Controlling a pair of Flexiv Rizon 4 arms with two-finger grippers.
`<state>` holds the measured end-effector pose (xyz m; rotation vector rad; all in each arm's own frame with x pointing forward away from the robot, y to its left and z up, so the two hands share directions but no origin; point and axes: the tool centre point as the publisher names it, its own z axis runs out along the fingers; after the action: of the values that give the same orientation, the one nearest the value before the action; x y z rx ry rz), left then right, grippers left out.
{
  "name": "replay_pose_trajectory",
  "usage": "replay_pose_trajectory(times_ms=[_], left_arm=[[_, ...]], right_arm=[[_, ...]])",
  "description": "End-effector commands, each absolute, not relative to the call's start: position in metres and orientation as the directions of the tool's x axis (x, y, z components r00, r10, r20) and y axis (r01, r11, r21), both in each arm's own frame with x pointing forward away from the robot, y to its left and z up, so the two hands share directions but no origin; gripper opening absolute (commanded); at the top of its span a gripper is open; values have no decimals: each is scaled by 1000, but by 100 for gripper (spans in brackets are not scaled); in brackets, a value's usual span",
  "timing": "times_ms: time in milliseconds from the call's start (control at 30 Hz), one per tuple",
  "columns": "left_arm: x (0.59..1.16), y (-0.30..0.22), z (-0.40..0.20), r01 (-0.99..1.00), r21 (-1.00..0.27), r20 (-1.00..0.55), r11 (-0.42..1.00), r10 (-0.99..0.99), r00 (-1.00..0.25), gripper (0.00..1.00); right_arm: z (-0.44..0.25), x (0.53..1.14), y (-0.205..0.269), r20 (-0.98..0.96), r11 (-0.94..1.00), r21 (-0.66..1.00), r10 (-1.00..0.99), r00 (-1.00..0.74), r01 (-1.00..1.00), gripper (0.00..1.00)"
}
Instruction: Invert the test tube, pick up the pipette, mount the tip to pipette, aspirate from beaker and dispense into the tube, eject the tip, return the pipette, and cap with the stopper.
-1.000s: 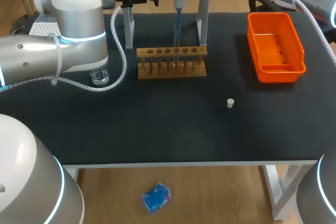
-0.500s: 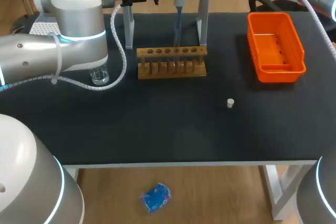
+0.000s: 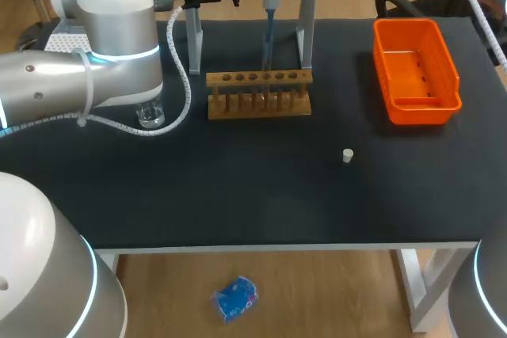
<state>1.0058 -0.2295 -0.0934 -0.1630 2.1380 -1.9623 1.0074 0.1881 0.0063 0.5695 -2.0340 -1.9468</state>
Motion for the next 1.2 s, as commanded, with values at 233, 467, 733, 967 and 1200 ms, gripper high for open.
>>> replay_pose_trajectory(times_ms=[233,467,733,967,1200], left_arm=[[1006,-230,-92,74,-992,-96,98,-239,-966,0],[1006,-230,-92,74,-992,-96,98,-239,-966,0],[1006,-230,-92,74,-992,-96,98,-239,-966,0],[1006,-230,-92,74,-992,-96,98,-239,-966,0],[1006,-230,-92,74,-992,-96,98,-239,-966,0]], right_arm=[[14,997,133,-54,164,980,-328,-943,-113,100],[-14,1000,99,-42,273,956,-225,-973,-104,100],[-56,1008,70,-87,388,912,-136,-987,-134,100],[-97,1010,53,-89,433,892,-109,-990,-128,100],[-147,1011,49,-29,467,881,-103,-994,-74,100]])
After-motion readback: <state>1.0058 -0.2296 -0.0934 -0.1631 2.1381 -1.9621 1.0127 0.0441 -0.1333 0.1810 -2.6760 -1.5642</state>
